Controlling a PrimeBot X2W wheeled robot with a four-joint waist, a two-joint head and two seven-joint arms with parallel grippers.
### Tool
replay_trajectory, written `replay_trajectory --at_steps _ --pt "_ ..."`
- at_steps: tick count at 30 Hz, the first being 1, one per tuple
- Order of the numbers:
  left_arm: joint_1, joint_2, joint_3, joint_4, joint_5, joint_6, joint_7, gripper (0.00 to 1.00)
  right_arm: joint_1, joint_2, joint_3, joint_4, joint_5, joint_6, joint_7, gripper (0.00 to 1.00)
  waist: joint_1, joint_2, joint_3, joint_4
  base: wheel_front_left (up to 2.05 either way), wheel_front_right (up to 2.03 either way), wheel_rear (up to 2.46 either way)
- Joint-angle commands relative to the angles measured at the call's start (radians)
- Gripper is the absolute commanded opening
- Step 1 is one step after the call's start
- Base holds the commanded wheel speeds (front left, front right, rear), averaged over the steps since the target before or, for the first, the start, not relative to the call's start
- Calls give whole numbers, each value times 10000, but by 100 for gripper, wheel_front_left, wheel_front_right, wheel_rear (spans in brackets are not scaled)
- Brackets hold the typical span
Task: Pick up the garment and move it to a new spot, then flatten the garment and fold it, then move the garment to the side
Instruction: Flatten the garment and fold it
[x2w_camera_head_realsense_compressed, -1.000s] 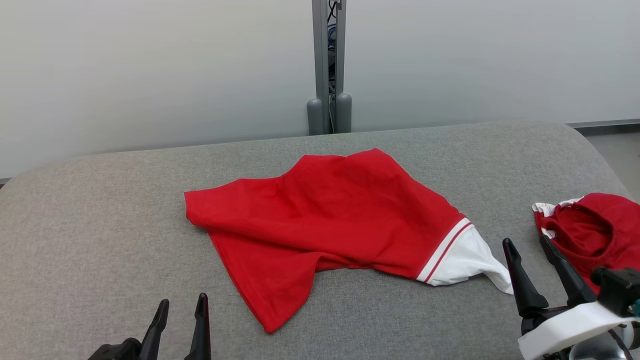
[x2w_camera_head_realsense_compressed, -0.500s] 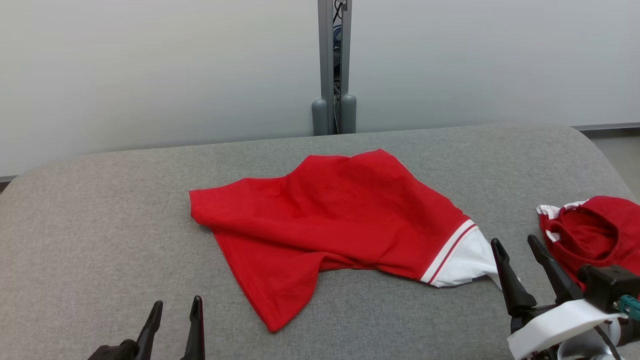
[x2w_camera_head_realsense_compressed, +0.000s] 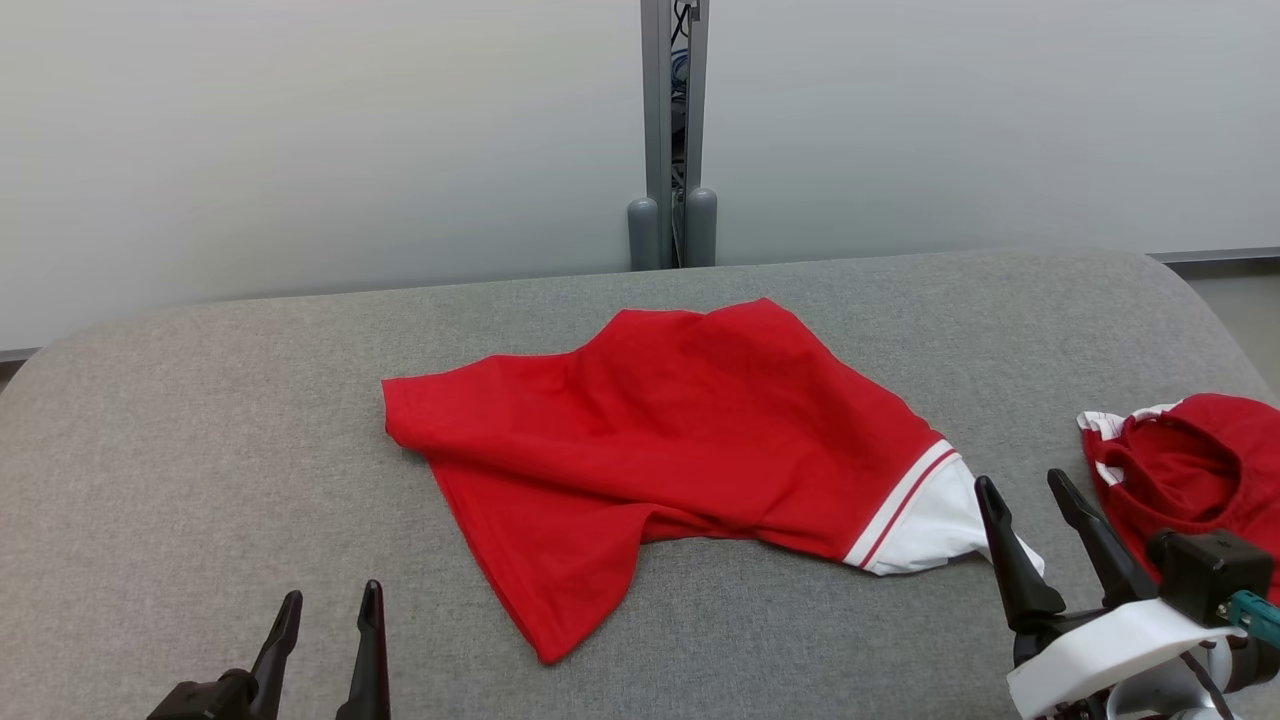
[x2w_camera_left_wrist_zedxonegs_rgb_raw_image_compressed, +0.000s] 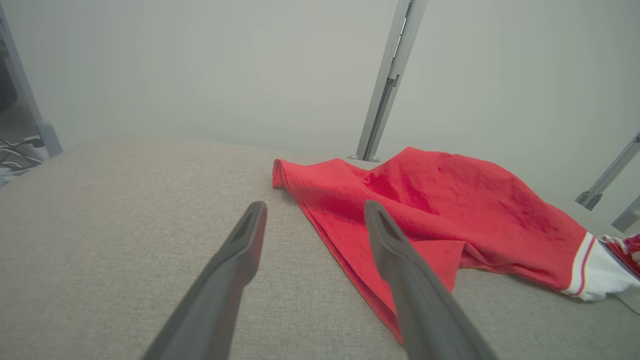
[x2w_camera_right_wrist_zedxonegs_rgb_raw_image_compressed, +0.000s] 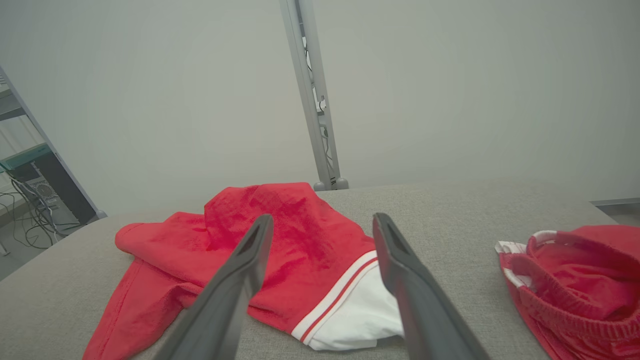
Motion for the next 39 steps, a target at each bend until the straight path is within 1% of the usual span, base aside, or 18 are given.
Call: replay_trajectory --at_steps 1,6,9,15,22,29,34,39 --pt "-92 79 67 -5 25 -1 -56 100 -31 -19 -16 12 15 1 -79 100 0 0 0 -1 0 0 0" --pt "-89 181 8 24 101 74 43 100 -4 -10 -11 29 67 1 -95 100 0 0 -12 0 0 0 0" --pt "-120 317 -11 134 163 4 66 100 11 -16 -24 37 73 1 -114 100 0 0 -15 0 0 0 0" --pt "-111 363 5 217 105 53 95 100 71 -23 -29 26 99 1 -130 100 0 0 -38 22 0 0 0" --pt "-104 476 80 332 6 -80 93 100 99 -56 -46 -4 128 1 -114 100 0 0 -49 36 0 0 0" --pt "-170 257 -203 411 -99 -147 297 100 122 -58 -46 8 159 1 -100 100 0 0 -74 21 0 0 0" --pt "-259 -296 -564 693 -790 -603 871 100 154 -73 -54 53 188 1 -65 100 0 0 -67 -27 0 0 0" --pt "-465 -786 -970 1378 -1336 -1135 1458 100 177 -86 -42 113 250 1 -36 100 0 0 -23 -152 0 0 0"
